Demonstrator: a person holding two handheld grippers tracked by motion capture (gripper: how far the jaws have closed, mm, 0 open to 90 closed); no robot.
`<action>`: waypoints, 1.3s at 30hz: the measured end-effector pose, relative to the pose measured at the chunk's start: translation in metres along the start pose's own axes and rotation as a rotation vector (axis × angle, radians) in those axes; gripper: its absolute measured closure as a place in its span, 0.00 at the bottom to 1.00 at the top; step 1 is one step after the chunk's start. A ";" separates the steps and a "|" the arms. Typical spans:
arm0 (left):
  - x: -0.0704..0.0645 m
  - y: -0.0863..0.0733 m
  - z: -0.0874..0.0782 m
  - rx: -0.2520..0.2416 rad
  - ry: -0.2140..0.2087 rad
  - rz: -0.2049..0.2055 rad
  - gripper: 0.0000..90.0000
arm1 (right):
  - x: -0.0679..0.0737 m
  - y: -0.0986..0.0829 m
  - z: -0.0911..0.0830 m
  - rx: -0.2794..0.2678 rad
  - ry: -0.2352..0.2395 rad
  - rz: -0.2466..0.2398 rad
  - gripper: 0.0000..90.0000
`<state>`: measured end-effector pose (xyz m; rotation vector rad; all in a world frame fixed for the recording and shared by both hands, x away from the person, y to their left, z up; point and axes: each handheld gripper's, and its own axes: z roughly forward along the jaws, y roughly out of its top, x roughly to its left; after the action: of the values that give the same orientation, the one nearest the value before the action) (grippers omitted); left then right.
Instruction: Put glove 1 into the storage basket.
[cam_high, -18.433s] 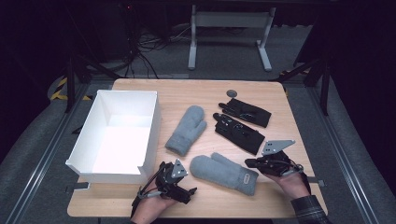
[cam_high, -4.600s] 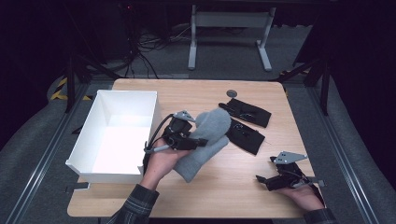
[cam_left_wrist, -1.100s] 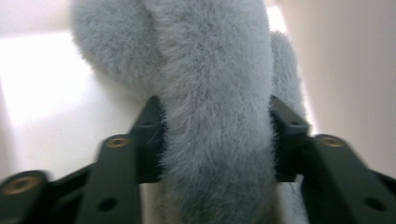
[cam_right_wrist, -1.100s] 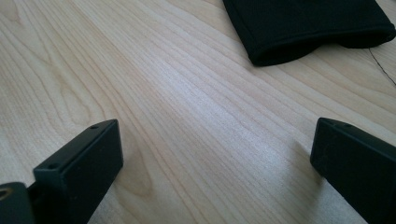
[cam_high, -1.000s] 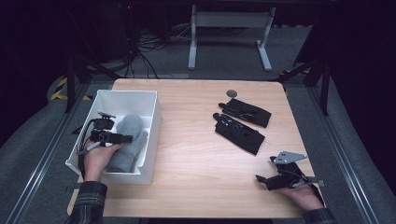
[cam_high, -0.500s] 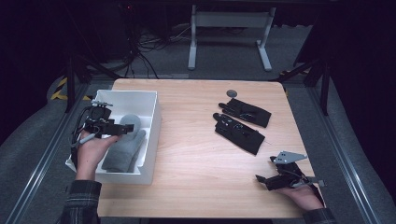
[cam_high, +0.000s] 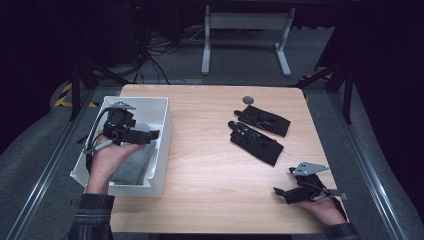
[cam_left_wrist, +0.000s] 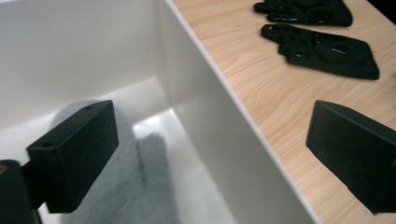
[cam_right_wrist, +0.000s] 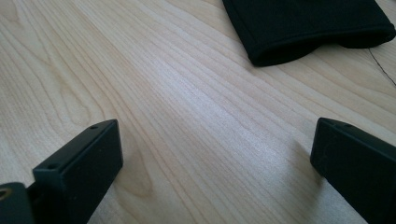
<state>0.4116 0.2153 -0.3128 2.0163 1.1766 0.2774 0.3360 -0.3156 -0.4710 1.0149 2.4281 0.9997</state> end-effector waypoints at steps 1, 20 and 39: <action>-0.004 0.002 0.000 -0.005 -0.007 0.007 0.02 | 0.000 0.000 0.000 0.000 0.000 0.000 0.03; -0.075 0.018 0.032 -0.009 -0.112 0.132 0.00 | 0.000 0.000 0.000 0.000 0.001 0.000 0.03; -0.125 -0.015 0.090 0.049 -0.194 0.218 0.02 | 0.000 0.000 0.000 0.001 0.004 -0.003 0.03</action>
<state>0.3809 0.0713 -0.3616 2.1630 0.8534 0.1574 0.3359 -0.3155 -0.4710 1.0098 2.4329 1.0010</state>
